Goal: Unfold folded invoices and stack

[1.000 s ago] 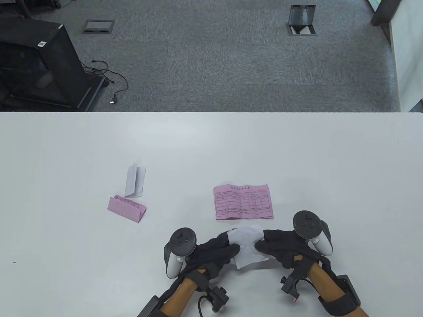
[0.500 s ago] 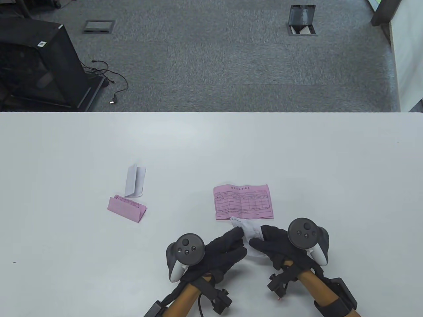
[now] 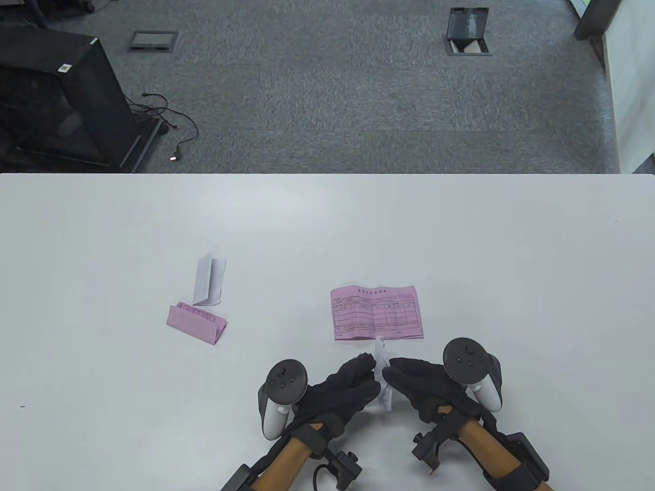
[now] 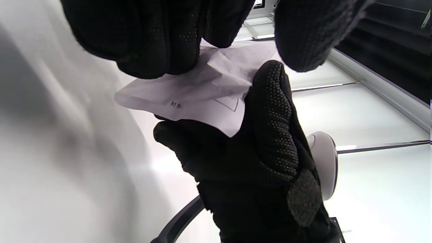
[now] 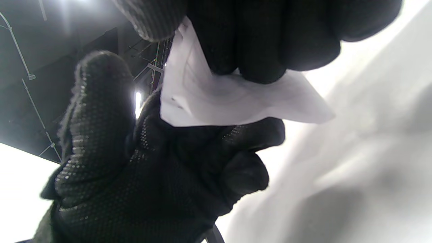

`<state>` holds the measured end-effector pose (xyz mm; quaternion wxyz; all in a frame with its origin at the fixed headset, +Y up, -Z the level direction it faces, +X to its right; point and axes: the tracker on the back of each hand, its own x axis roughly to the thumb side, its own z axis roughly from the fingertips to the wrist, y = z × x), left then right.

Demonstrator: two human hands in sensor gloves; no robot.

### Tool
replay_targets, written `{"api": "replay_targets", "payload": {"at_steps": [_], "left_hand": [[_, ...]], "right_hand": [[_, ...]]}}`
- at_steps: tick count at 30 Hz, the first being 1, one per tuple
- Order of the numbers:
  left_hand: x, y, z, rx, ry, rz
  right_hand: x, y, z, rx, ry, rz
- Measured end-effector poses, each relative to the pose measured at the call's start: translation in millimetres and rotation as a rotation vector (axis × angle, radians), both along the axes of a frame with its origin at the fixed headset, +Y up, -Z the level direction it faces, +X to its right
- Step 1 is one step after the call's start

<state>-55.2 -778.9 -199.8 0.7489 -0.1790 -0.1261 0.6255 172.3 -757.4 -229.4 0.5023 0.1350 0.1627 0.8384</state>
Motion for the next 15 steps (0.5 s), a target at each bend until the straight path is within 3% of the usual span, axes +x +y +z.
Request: {"api": "replay_targets", "payload": {"at_steps": [6, 9, 15], "left_hand": [[9, 12, 5, 0.106, 0.009, -0.194], [12, 14, 6, 0.129, 0.069, -0.287], [5, 12, 3, 0.111, 0.127, -0.251]], "right_hand": [[-3, -1, 1, 0.007, 0.012, 0.013], [-5, -1, 3, 0.027, 0.007, 0.049], [0, 1, 1, 0.058, -0.006, 0.069]]}}
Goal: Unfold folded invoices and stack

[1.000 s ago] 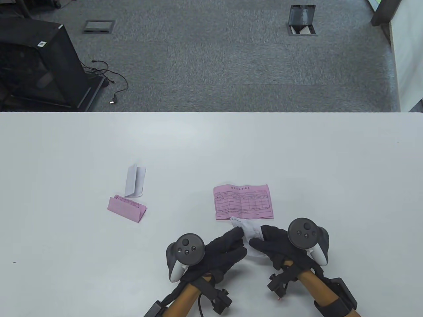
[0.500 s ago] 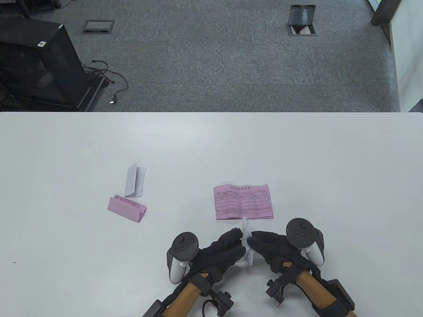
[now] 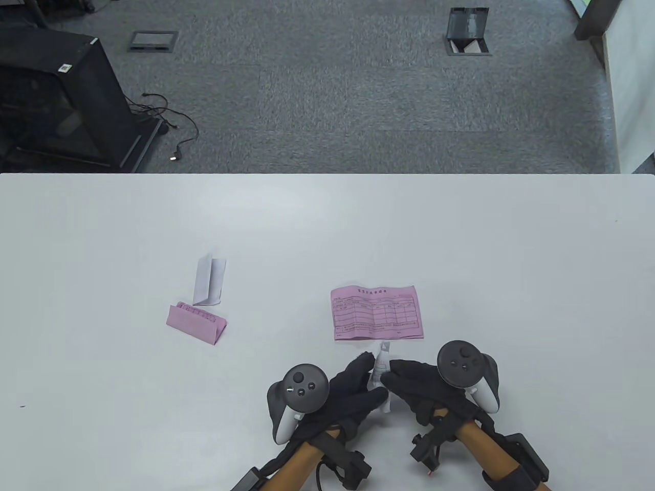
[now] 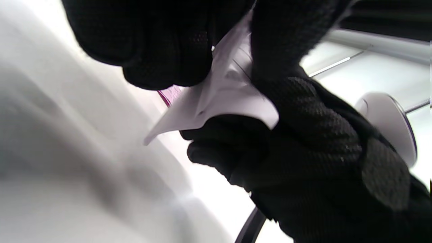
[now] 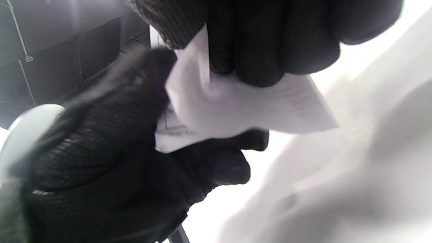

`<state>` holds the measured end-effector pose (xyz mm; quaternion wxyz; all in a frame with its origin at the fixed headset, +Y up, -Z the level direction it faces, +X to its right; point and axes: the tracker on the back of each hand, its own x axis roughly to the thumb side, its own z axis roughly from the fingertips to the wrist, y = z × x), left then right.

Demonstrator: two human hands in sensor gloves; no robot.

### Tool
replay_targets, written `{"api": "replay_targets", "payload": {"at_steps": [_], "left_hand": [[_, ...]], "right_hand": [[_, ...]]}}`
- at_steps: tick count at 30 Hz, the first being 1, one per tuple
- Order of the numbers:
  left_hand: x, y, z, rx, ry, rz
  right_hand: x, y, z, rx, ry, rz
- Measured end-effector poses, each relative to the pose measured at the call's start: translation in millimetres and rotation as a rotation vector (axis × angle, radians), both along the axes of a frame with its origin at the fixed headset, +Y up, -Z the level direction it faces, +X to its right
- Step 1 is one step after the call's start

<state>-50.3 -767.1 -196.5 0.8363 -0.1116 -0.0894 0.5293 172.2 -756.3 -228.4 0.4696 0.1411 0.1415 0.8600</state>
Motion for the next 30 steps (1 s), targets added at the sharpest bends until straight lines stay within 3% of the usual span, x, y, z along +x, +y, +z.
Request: {"api": "replay_targets", "payload": {"at_steps": [9, 16, 19, 30], "left_hand": [[-42, 2, -2, -0.063, 0.214, 0.088], [-54, 3, -6, -0.076, 0.225, 0.038], [-52, 3, -6, -0.092, 0.210, -0.044], [-24, 1, -7, -0.082, -0.008, -0.615]], "right_hand": [[36, 17, -4, 0.093, -0.141, 0.153], [54, 16, -9, 0.074, -0.178, 0.178], [52, 12, -9, 0.069, -0.176, 0.239], [34, -3, -6, 0.065, -0.064, 0.646]]}}
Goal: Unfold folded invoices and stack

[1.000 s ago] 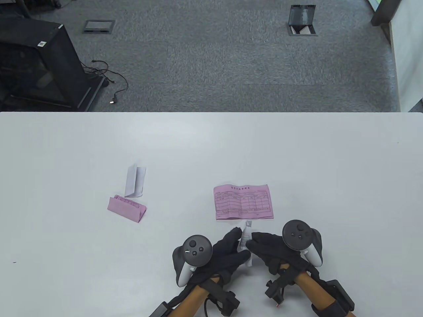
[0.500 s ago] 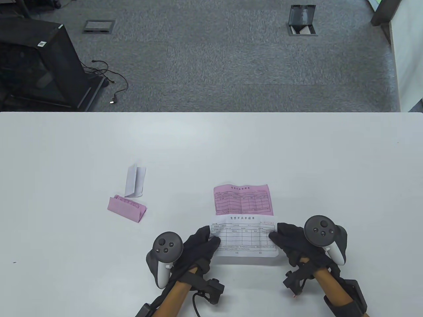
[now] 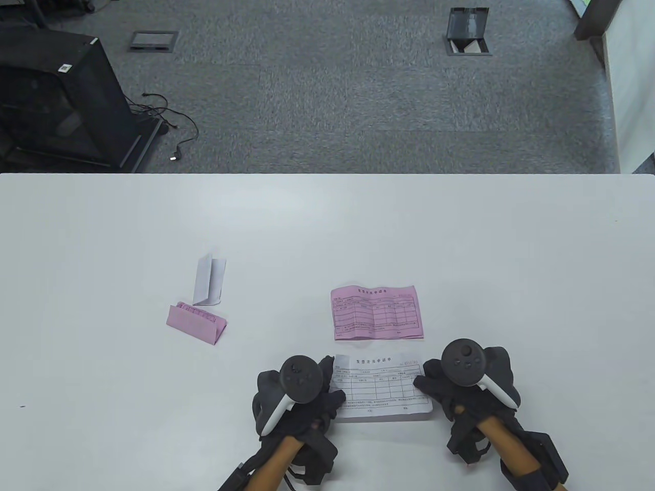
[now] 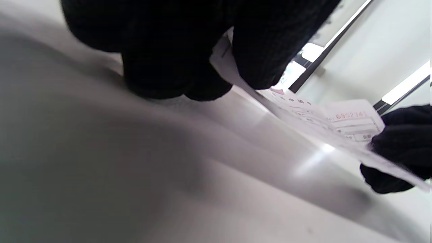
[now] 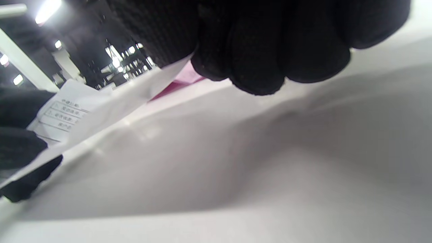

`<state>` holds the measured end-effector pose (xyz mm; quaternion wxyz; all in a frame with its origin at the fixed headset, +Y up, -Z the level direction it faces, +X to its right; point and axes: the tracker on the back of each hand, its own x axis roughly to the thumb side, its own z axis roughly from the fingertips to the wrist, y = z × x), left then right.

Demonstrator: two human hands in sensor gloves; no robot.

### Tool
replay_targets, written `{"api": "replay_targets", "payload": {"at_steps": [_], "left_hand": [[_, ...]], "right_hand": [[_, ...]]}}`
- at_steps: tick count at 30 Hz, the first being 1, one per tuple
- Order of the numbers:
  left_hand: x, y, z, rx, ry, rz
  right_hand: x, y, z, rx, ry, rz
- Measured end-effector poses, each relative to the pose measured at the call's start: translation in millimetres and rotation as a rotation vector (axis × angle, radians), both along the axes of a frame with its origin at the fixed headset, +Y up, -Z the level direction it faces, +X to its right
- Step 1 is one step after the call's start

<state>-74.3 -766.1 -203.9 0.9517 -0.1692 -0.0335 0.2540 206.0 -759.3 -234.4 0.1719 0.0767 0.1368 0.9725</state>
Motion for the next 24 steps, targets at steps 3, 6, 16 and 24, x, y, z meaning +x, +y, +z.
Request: {"api": "replay_targets", "payload": {"at_steps": [3, 6, 16, 24], "left_hand": [[8, 1, 0, 0.008, -0.035, -0.115], [18, 0, 0, 0.018, -0.068, -0.286], [28, 2, 7, 0.220, -0.177, -0.528], [11, -9, -7, 0.002, -0.185, -0.384]], "right_hand": [[-6, -4, 1, 0.003, 0.008, 0.060], [-13, -3, 3, 0.023, 0.015, 0.117], [-16, -5, 4, 0.070, -0.002, 0.215], [-13, -4, 3, 0.071, -0.027, 0.248]]}}
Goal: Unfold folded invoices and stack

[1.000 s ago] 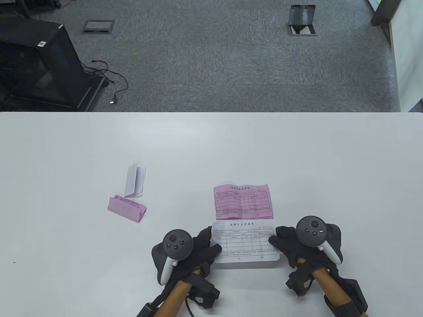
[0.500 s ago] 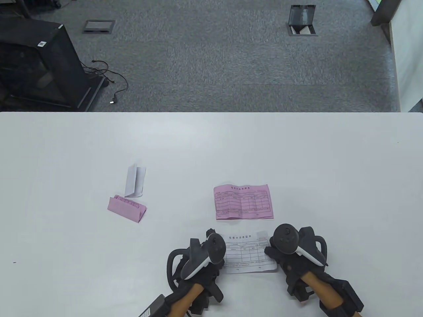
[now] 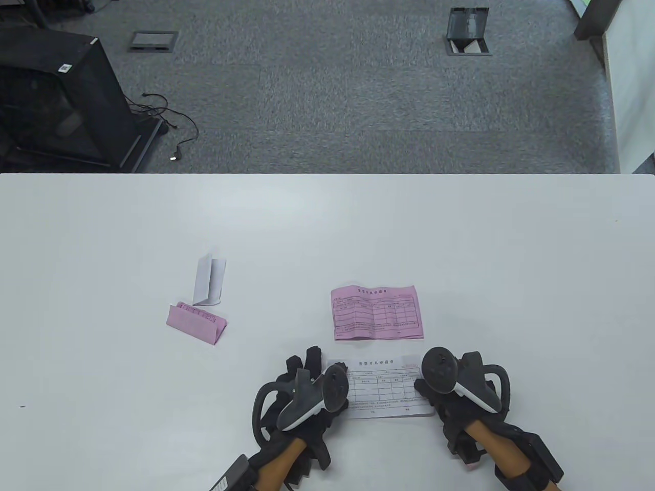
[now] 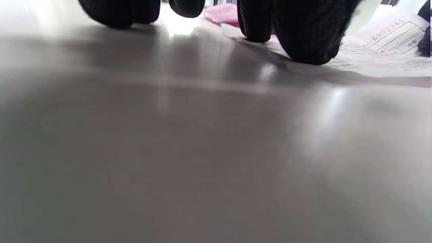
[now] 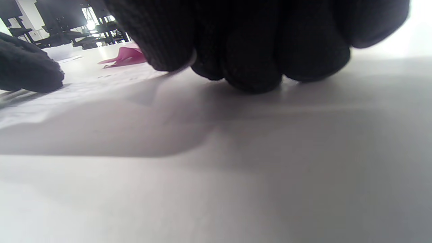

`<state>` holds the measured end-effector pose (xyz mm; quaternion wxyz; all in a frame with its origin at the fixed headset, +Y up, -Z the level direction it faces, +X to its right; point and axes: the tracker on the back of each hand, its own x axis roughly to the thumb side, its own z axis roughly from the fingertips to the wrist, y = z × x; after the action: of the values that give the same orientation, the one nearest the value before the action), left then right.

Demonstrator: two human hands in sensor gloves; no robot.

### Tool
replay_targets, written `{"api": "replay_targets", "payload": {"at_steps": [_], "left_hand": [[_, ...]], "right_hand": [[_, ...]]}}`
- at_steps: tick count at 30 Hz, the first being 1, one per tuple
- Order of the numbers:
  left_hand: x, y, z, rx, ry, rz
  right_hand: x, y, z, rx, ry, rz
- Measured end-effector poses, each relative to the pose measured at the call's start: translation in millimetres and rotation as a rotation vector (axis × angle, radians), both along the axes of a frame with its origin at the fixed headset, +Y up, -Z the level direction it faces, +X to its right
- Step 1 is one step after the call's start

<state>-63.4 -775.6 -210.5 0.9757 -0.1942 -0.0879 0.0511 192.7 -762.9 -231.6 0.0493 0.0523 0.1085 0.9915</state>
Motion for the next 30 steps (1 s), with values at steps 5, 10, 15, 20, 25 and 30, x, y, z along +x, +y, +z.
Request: {"api": "replay_targets", "payload": {"at_steps": [5, 10, 15, 20, 25, 30], "left_hand": [[-3, -1, -2, -0.010, -0.013, 0.004], [-4, -1, -2, -0.017, -0.008, 0.014], [-4, -1, -3, -0.021, -0.010, 0.023], [-3, -1, -2, -0.018, -0.010, 0.025], [-3, -1, -2, -0.016, -0.011, 0.025], [-4, -2, -4, -0.023, 0.004, 0.032]], "right_hand": [[2, 5, 1, -0.007, 0.004, 0.051], [5, 35, 7, 0.224, 0.004, 0.034], [-40, 48, 20, 0.165, 0.198, -0.096], [-92, 33, 23, 0.124, 0.337, 0.119], [-119, 8, 20, 0.084, 0.364, 0.190], [-117, -4, 19, 0.079, 0.369, 0.238]]}}
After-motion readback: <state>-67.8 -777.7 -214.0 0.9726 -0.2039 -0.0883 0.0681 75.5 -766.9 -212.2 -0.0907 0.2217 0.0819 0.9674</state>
